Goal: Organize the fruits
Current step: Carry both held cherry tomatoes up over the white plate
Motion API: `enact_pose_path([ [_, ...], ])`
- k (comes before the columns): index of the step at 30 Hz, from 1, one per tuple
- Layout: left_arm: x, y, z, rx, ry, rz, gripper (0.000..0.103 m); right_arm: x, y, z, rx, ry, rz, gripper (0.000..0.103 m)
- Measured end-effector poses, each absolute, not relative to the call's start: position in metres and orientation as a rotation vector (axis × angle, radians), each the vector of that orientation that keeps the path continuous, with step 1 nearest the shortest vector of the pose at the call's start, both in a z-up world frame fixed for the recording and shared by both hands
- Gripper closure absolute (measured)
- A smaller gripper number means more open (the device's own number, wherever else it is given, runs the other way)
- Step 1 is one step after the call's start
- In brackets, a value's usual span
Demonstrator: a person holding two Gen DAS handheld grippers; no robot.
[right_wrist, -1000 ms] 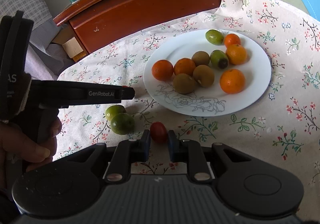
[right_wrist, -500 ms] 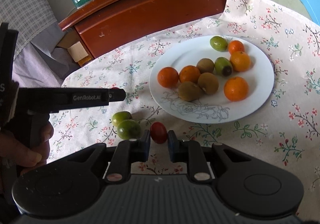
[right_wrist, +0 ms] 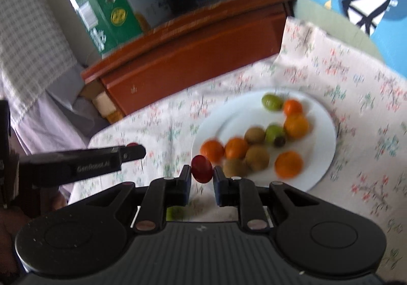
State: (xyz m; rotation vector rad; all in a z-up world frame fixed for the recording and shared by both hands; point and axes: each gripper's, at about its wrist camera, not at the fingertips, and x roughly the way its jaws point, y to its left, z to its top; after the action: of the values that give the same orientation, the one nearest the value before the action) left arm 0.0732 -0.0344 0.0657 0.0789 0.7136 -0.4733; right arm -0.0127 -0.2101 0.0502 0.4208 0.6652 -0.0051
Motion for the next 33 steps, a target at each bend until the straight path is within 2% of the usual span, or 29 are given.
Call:
enact_pose_path([
  [19, 0.076, -0.063, 0.089, -0.002, 0.652, -0.577, 0.076, -0.003, -0.264, 0.086, 0.437, 0.616, -0.014, 0.085],
  [33, 0.098, -0.082, 0.065, -0.049, 0.709, -0.604, 0.076, 0.043, -0.280, 0.059, 0.465, 0.679, 0.019, 0.085],
])
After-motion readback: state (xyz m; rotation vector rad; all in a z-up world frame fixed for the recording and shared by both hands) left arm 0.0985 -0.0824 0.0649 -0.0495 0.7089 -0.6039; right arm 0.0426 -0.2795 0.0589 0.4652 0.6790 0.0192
